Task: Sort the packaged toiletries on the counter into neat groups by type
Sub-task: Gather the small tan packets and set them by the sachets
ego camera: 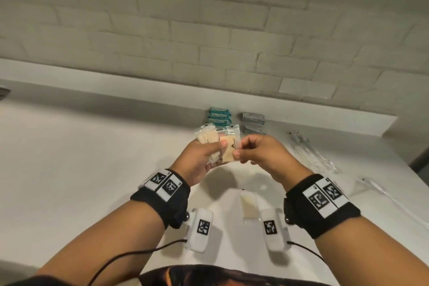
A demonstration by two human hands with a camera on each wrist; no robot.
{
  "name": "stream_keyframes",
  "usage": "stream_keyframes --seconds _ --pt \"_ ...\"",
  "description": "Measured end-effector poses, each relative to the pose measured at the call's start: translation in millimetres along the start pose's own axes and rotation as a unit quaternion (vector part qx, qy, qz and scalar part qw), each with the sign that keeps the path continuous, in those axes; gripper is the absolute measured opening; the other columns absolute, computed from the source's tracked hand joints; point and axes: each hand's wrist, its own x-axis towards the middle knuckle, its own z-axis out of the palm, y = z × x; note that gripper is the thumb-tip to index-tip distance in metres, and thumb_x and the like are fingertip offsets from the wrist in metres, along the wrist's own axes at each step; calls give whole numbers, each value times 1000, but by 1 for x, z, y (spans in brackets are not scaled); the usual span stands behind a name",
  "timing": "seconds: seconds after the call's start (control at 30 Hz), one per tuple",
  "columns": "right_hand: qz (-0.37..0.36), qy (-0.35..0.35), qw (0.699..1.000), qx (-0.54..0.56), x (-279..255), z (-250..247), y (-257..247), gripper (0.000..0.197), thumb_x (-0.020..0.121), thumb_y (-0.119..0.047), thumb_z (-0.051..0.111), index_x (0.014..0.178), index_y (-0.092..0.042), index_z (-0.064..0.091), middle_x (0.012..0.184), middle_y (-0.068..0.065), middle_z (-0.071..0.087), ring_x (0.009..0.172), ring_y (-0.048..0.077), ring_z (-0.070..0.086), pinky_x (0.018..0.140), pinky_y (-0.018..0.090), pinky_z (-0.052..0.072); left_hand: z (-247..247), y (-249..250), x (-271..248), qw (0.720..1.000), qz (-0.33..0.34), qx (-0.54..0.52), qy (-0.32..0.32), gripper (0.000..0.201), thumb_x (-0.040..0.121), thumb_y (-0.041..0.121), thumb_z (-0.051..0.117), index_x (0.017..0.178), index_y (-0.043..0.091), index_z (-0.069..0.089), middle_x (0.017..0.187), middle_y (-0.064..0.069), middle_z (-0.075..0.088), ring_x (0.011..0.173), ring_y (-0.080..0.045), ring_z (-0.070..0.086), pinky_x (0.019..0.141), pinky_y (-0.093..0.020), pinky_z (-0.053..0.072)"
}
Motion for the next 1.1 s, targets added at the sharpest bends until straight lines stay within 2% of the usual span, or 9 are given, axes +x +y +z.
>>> stream_keyframes --seconds 0.13,0.27,0.37,0.43,0.57,0.63,0.73,0.83,1.1 --pt "-42 103 993 44 4 -3 5 23 73 4 76 67 -11 58 65 5 57 54 11 50 52 17 42 7 5 1 1000 -6 17 -8 21 96 23 55 109 9 63 104 -13 69 90 -24 69 75 -34 58" --pt "-166 178 966 -88 5 -15 13 18 67 1 80 63 -11 66 70 -7 52 66 16 50 67 32 43 7 9 2 995 -89 40 -14 46 95 49 47 105 8 64 92 -12 69 77 -21 69 69 -34 59" --pt "-311 182 879 -313 1 -20 15 10 66 -9 81 70 -15 74 74 -12 56 72 13 54 72 38 46 10 9 0 994 -96 26 -36 28 89 30 61 106 8 66 95 -12 69 77 -20 68 69 -31 59" --pt "-335 179 845 -377 -1 -22 16 10 68 -12 80 73 -20 75 79 -6 60 78 16 57 73 40 46 12 7 1 997 -71 29 -25 19 86 10 65 105 10 67 96 -10 69 77 -20 67 70 -31 58" --pt "-181 136 952 -208 -4 -22 9 12 84 -22 71 96 -21 73 101 -8 55 85 3 53 78 20 44 12 3 5 998 -16 64 16 33 83 -2 65 114 6 62 93 -10 69 72 -18 68 62 -26 56" --pt "-123 142 970 -157 -1 -23 5 27 83 -25 72 109 -23 68 101 -8 57 78 1 52 71 15 44 11 3 6 996 2 89 20 33 82 -3 67 114 4 62 92 -11 68 74 -20 66 63 -26 55" --pt "-43 104 977 -183 5 -20 -1 24 78 -21 77 101 -19 69 82 -6 62 67 5 52 56 14 42 12 2 4 992 20 125 8 24 82 -4 66 102 9 64 88 -9 67 74 -19 65 65 -29 52" --pt "-27 104 975 -195 7 -18 -4 10 78 -21 77 84 -14 73 68 -6 62 62 11 51 57 24 42 12 3 3 987 27 156 1 28 82 -3 67 109 3 64 92 -11 66 75 -18 64 63 -27 51" --pt "-33 89 967 -235 7 -12 3 17 73 -16 81 82 -21 67 70 -8 61 62 8 52 57 24 43 6 -2 1 983 21 181 10 25 80 -8 66 101 7 66 85 -9 66 71 -19 62 63 -28 50"
